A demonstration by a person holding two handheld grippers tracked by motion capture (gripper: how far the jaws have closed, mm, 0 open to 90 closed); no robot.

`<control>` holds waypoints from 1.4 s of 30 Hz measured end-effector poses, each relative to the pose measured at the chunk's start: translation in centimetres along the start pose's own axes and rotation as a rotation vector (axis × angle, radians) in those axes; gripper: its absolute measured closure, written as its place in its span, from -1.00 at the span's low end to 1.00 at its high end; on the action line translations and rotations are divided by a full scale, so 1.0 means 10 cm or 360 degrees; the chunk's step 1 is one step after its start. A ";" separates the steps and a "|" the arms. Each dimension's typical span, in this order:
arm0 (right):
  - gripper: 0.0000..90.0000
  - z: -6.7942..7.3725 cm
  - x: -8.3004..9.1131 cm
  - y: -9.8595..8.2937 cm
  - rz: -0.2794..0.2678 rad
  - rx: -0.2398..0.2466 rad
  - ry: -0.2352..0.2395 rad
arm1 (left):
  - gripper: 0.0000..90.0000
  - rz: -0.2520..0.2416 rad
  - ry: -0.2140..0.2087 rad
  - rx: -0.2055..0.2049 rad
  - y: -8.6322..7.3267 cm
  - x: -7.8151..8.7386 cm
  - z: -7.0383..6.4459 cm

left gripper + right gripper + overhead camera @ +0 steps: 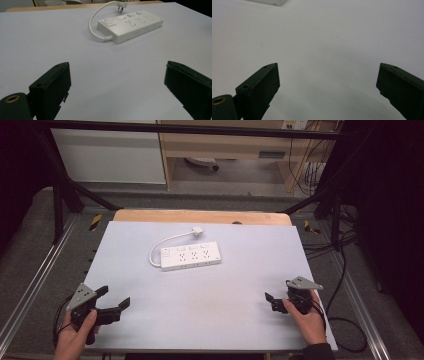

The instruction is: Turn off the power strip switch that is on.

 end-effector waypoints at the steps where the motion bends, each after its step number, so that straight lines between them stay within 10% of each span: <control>1: -0.88 0.00 0.00 0.00 0.0001 0.0011 0.0000 | -0.84 -0.0001 -0.0001 0.0000 0.00 0.00 0.00; 24: -0.90 0.07 0.05 0.06 -0.0066 0.0053 -0.0002 | -0.85 -0.0054 -0.0062 0.0020 0.05 0.04 -0.06; 42: -0.92 0.13 0.03 0.08 -0.0058 0.0071 0.0061 | -0.85 0.0109 -0.0117 0.0006 0.19 -0.25 -0.24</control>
Point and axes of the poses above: each handheld gripper's, and its own axes: x roughly backward along the jaws, y roughly out of its top, z roughly to its left, the point moved 1 cm from there along -x, roughly forward along the jaws
